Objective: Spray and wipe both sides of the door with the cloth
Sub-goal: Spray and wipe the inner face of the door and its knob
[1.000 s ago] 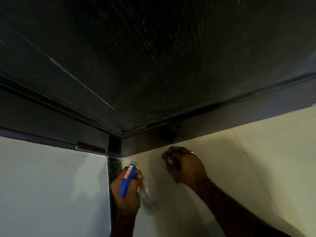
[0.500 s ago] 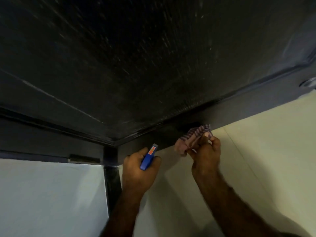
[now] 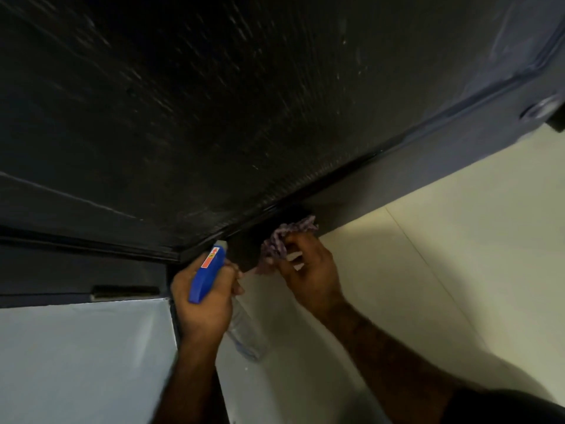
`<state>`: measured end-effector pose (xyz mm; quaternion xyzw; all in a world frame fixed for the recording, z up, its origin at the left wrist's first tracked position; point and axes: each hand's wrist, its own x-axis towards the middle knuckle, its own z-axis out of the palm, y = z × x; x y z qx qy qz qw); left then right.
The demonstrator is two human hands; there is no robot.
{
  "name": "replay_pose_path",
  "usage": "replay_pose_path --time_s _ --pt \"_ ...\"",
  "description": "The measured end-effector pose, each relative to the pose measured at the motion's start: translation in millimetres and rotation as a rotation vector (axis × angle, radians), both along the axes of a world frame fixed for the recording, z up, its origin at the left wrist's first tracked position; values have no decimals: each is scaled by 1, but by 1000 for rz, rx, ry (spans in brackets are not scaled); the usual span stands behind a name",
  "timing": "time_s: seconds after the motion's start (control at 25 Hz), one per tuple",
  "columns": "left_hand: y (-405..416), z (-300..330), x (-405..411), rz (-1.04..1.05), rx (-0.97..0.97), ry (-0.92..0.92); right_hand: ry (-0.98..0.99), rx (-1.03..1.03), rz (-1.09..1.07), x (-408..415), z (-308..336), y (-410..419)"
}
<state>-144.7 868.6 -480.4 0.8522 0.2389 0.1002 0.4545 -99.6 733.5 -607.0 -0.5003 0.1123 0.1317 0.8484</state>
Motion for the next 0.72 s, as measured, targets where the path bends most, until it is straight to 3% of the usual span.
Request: replay_pose_path --time_s 0.16,0.28,0.36,0.48,0.52,0.6,0.68,0.72 --pt "-5 -4 -6 -43 -29 63 388 290 -98 17 -15 -20" --pt "-6 -1 -2 -103 -32 15 373 322 -139 19 48 -5" --pt "-4 4 3 -114 -3 -2 30 159 -197 10 83 1" --pt "-8 12 5 -148 16 1 -763 -586 -239 6 53 -22" --pt "-10 12 5 -183 24 5 -871 -827 -215 10 20 -32" --pt "-13 8 5 -227 42 60 -706 -979 -132 11 -36 -41" --pt "-20 6 4 -223 32 102 -241 -738 -100 11 -62 -36" --pt "-23 6 5 -217 21 107 39 -497 -114 18 -57 -35"
